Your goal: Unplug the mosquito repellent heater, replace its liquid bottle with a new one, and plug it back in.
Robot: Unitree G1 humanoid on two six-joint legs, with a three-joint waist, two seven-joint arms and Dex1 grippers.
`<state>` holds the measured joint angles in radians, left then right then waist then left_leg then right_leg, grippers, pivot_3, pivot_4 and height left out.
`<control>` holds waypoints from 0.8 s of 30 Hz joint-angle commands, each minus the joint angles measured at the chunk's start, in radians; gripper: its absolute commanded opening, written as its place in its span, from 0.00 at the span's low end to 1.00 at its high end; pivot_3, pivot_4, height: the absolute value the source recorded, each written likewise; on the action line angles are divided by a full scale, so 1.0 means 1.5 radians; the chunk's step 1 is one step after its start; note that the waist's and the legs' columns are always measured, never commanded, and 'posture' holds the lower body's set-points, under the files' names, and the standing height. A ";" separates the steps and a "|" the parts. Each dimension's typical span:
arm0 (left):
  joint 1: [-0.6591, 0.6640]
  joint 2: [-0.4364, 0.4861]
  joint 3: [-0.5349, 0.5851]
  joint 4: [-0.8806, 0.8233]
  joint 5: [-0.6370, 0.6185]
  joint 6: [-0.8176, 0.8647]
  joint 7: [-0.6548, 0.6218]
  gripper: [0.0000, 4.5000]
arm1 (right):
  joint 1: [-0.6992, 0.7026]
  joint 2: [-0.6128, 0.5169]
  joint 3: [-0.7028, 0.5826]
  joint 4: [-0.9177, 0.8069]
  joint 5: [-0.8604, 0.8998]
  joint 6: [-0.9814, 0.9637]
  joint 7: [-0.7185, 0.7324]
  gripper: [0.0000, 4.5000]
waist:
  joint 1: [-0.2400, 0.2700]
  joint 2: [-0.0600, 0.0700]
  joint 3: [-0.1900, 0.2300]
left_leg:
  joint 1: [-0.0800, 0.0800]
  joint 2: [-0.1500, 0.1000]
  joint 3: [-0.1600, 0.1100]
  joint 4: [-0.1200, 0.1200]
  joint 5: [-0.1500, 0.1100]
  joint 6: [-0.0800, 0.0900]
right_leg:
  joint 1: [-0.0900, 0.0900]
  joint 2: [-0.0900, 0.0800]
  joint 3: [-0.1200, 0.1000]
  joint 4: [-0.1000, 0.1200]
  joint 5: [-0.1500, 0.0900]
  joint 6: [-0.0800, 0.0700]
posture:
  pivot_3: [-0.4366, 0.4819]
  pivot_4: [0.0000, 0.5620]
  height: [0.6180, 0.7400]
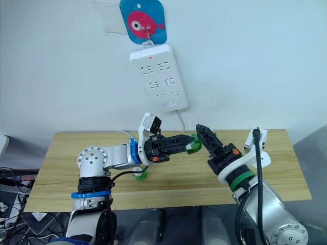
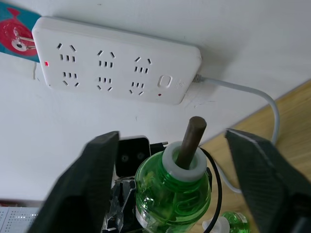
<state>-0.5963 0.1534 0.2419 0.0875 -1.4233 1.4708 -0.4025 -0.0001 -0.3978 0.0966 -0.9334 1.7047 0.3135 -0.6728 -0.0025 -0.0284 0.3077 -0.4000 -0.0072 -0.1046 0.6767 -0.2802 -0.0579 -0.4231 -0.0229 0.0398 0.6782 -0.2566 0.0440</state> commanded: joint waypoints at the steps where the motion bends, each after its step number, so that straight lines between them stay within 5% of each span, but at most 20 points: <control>1: 0.003 -0.002 -0.007 -0.027 -0.036 -0.008 0.006 0.50 | -0.007 -0.006 0.007 -0.017 0.001 -0.001 0.009 0.46 | 0.000 0.000 0.000 | 0.000 0.000 0.000 0.000 0.000 0.000 | 0.000 0.000 0.000 0.000 0.000 0.000 | 0.58 0.53 1.00; 4: 0.008 -0.001 -0.012 -0.032 -0.047 -0.012 0.013 0.50 | -0.011 -0.003 0.012 -0.015 0.001 -0.004 0.008 0.21 | 0.000 0.000 0.000 | 0.000 0.000 0.000 0.000 0.000 0.000 | 0.000 0.000 0.000 0.000 0.000 0.000 | 0.58 0.52 1.00; 11: 0.019 0.009 -0.029 -0.045 -0.068 -0.024 0.027 0.50 | -0.012 -0.010 0.011 -0.013 0.006 -0.002 0.011 0.19 | 0.001 0.000 0.000 | 0.000 0.000 0.000 0.000 0.000 0.000 | 0.000 0.000 0.000 0.000 0.000 0.000 | 0.60 0.49 1.00; 18: 0.032 0.092 -0.033 -0.059 -0.091 -0.003 0.006 1.00 | 0.007 -0.084 -0.090 0.021 0.042 -0.003 0.044 0.19 | 0.002 0.000 0.000 | 0.000 0.000 0.000 0.000 0.000 0.000 | 0.000 0.000 0.000 0.000 0.000 0.000 | 0.61 0.48 1.00; 19: 0.031 0.115 -0.034 -0.071 -0.087 0.000 -0.011 1.00 | 0.009 -0.103 -0.107 0.034 0.045 0.006 0.056 0.19 | 0.002 0.000 0.000 | 0.000 0.000 0.000 0.000 0.000 0.000 | 0.000 0.000 0.000 0.000 0.000 0.000 | 0.62 0.47 1.00; 21: 0.032 0.173 -0.063 -0.144 -0.029 -0.020 -0.090 1.00 | 0.019 -0.137 -0.133 0.075 0.015 0.027 0.082 0.19 | 0.002 0.000 0.000 | 0.000 0.000 0.000 0.000 0.000 0.000 | 0.000 0.000 0.000 0.000 0.000 0.000 | 0.64 0.47 1.00; 24: 0.061 0.264 -0.195 -0.299 0.196 -0.228 -0.276 1.00 | 0.040 -0.172 -0.126 0.151 -0.139 0.059 0.120 0.19 | 0.005 0.001 -0.001 | 0.000 0.000 0.002 -0.001 0.000 0.000 | 0.000 0.000 0.000 0.000 0.000 0.000 | 0.65 0.47 1.00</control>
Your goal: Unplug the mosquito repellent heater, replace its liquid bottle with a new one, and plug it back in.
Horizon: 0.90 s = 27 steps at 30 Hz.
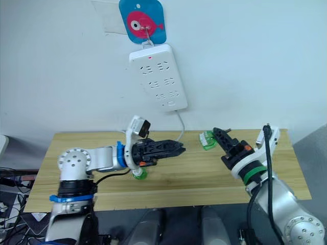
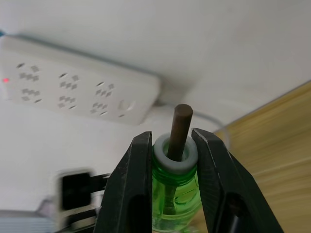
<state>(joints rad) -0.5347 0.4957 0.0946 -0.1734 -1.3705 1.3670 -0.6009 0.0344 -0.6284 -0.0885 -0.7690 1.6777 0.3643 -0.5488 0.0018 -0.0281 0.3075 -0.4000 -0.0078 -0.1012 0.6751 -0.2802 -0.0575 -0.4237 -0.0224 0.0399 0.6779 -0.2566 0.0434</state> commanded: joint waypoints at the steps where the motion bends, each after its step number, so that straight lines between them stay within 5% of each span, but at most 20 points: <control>1: 0.033 0.044 -0.137 -0.147 0.254 -0.264 -0.171 1.00 | 0.022 -0.027 0.012 0.070 -0.205 0.030 0.046 0.19 | 0.007 0.003 -0.002 | 0.001 0.000 0.001 -0.001 0.000 0.000 | 0.000 0.000 0.001 0.000 0.000 0.000 | 0.65 0.47 1.00; 3: 0.059 0.036 -0.198 -0.155 0.439 -0.495 -0.198 1.00 | 0.027 -0.043 0.050 0.130 -0.397 0.020 0.065 0.19 | 0.016 0.004 -0.002 | 0.001 0.000 0.003 -0.003 0.001 0.000 | 0.000 -0.001 0.002 -0.002 0.000 -0.001 | 0.67 0.46 1.00; 5: 0.082 0.023 -0.220 -0.143 0.540 -0.651 -0.228 1.00 | 0.018 -0.044 0.091 0.170 -0.538 -0.015 0.124 0.19 | 0.020 0.003 -0.002 | 0.001 0.000 0.004 -0.006 0.002 -0.001 | -0.001 -0.001 0.003 -0.005 0.001 -0.002 | 0.68 0.46 1.00; 10: 0.124 0.016 -0.243 -0.103 0.643 -0.819 -0.278 1.00 | -0.021 0.049 0.134 0.304 -0.738 -0.111 0.210 0.19 | 0.018 0.003 -0.002 | 0.000 0.001 0.004 -0.009 0.004 -0.002 | -0.002 0.000 0.002 -0.010 0.003 -0.004 | 0.69 0.51 1.00; 15: 0.132 0.010 -0.242 -0.080 0.658 -0.824 -0.284 1.00 | -0.051 0.130 0.148 0.478 -0.883 -0.218 0.288 0.19 | 0.019 0.003 -0.002 | 0.000 0.001 0.003 -0.009 0.003 0.001 | -0.001 0.001 0.001 -0.009 0.003 -0.004 | 0.70 0.54 1.00; 27: 0.149 0.044 -0.234 -0.077 0.662 -0.806 -0.324 1.00 | -0.134 0.228 0.102 0.705 -1.006 -0.323 0.372 0.19 | 0.017 0.004 -0.001 | 0.001 0.001 0.003 -0.009 0.003 0.002 | -0.001 0.001 0.001 -0.008 0.003 -0.004 | 0.72 0.56 1.00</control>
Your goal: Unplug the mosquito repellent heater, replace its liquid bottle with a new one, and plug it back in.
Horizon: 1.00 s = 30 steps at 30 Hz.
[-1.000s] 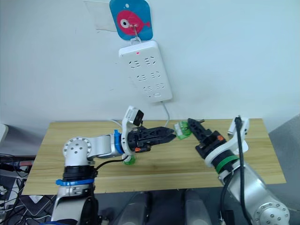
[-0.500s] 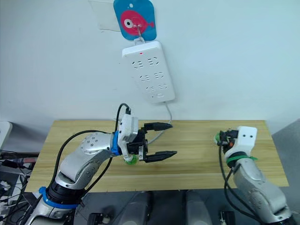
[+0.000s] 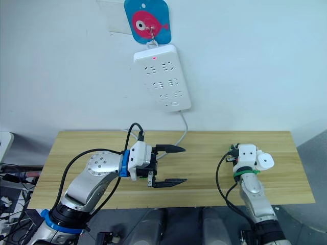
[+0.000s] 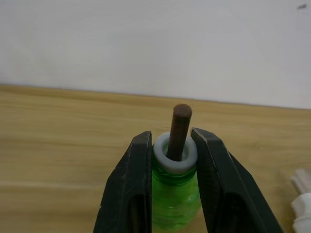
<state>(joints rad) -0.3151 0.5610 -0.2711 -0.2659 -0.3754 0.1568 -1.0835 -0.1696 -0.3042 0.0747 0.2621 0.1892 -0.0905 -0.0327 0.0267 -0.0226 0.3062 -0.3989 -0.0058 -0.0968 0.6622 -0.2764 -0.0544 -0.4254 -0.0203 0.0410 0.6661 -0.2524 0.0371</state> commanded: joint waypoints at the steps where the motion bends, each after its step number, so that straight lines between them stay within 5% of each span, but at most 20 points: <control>1: 0.004 0.001 0.010 -0.017 -0.002 0.002 -0.001 1.00 | 0.003 0.017 -0.011 0.023 -0.017 -0.023 0.034 0.19 | 0.000 0.000 0.000 | 0.000 0.000 0.000 0.000 0.000 0.000 | 0.000 0.000 0.000 0.000 0.000 0.000 | 0.73 0.55 1.00; 4: 0.009 0.001 0.010 -0.026 -0.004 0.009 0.003 1.00 | 0.008 0.029 -0.025 0.030 -0.023 -0.026 0.048 0.19 | 0.000 0.000 0.000 | 0.000 0.000 0.000 0.000 0.000 0.000 | 0.000 0.000 0.000 0.000 0.000 0.000 | 0.72 0.56 1.00; 5: 0.012 0.002 0.010 -0.029 -0.005 0.011 0.004 1.00 | 0.012 0.030 -0.028 0.028 -0.024 -0.026 0.054 0.34 | 0.000 0.000 0.000 | 0.000 0.000 0.000 0.000 0.000 0.000 | 0.000 -0.001 0.000 0.000 0.000 0.000 | 0.72 0.56 1.00; 14: 0.040 0.010 0.045 -0.012 0.005 0.007 0.029 1.00 | 0.121 0.016 -0.055 -0.136 -0.017 0.042 0.104 1.00 | 0.000 0.001 0.000 | 0.000 0.000 -0.001 0.000 0.000 0.000 | 0.000 -0.001 0.000 0.001 0.000 0.000 | 0.72 0.56 1.00; 24: 0.242 0.037 0.166 -0.159 -0.015 0.049 0.133 1.00 | 0.293 -0.130 -0.082 -0.535 0.099 0.283 0.257 1.00 | 0.000 0.003 0.003 | 0.000 0.001 -0.006 0.000 0.000 0.001 | 0.001 -0.003 0.001 -0.001 0.000 0.000 | 0.73 0.58 1.00; 30: 0.412 -0.054 0.266 -0.157 0.019 -0.038 0.257 1.00 | 0.140 -0.229 -0.061 -0.605 0.219 0.431 0.368 1.00 | 0.004 0.002 0.006 | 0.001 0.003 -0.005 0.000 0.000 0.000 | 0.003 -0.003 0.001 -0.002 -0.002 0.003 | 0.77 0.60 1.00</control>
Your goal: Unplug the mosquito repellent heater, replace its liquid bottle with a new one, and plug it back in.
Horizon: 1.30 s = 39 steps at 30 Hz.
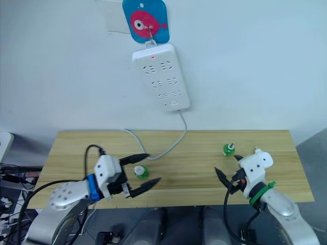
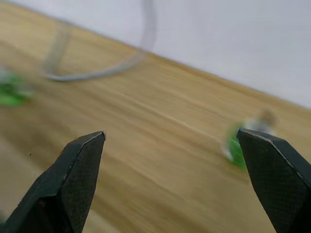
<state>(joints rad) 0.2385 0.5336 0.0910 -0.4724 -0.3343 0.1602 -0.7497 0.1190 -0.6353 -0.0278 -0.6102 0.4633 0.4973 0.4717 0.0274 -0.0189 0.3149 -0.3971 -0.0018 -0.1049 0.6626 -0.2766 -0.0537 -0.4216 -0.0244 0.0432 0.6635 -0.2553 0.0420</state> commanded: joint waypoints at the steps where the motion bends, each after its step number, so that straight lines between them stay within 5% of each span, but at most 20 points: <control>1: 0.057 -0.046 0.030 -0.026 -0.005 -0.029 0.054 1.00 | -0.077 -0.009 0.010 -0.018 0.043 0.053 0.034 1.00 | 0.007 0.000 0.000 | 0.000 -0.001 0.000 0.000 0.000 0.000 | 0.000 0.000 0.000 0.000 0.000 0.000 | 0.79 0.60 1.00; 2: 0.072 -0.051 0.033 -0.032 0.029 -0.032 0.079 1.00 | -0.100 -0.010 0.014 -0.015 0.051 0.066 0.041 1.00 | 0.016 -0.001 0.001 | 0.000 -0.001 -0.001 0.000 0.000 0.000 | 0.000 0.000 0.000 0.000 0.000 0.000 | 0.79 0.60 1.00; 6: 0.125 -0.066 0.044 -0.044 -0.073 -0.005 0.042 1.00 | -0.171 -0.069 0.072 -0.040 0.062 0.087 0.151 1.00 | 0.042 0.000 0.003 | -0.002 -0.001 -0.001 0.000 0.000 0.000 | 0.000 0.002 -0.003 -0.001 0.000 0.000 | 0.80 0.60 1.00; 13: 0.125 -0.106 0.000 0.108 0.003 -0.150 0.018 1.00 | -0.274 -0.097 0.120 -0.040 0.093 0.132 0.234 1.00 | 0.064 0.000 0.003 | -0.002 -0.003 0.000 -0.001 -0.001 0.001 | 0.000 0.000 -0.003 -0.004 0.002 -0.003 | 0.78 0.57 1.00; 25: -0.078 -0.195 -0.066 0.454 0.147 -0.361 0.097 1.00 | -0.392 -0.097 0.139 -0.038 0.113 0.218 0.255 1.00 | 0.076 0.000 0.002 | -0.002 -0.003 0.003 0.000 -0.001 0.001 | -0.001 0.001 -0.003 -0.004 0.003 -0.003 | 0.73 0.55 1.00; 39: -0.214 -0.238 -0.082 0.706 0.179 -0.456 0.136 1.00 | -0.424 -0.130 0.103 -0.077 0.153 0.308 0.234 1.00 | 0.069 0.000 0.002 | -0.002 -0.003 0.004 0.000 -0.001 0.001 | -0.001 0.001 -0.004 -0.003 0.003 -0.003 | 0.68 0.55 1.00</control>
<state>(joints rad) -0.0934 0.1792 -0.0323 0.5710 -0.0708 -0.4991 -0.5549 -0.5120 -0.8217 0.1635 -0.6800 0.6704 0.9527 0.8254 0.1308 -0.0193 0.3183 -0.4007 -0.0059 -0.0998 0.6626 -0.2777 -0.0516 -0.4233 -0.0236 0.0376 0.6595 -0.2510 0.0374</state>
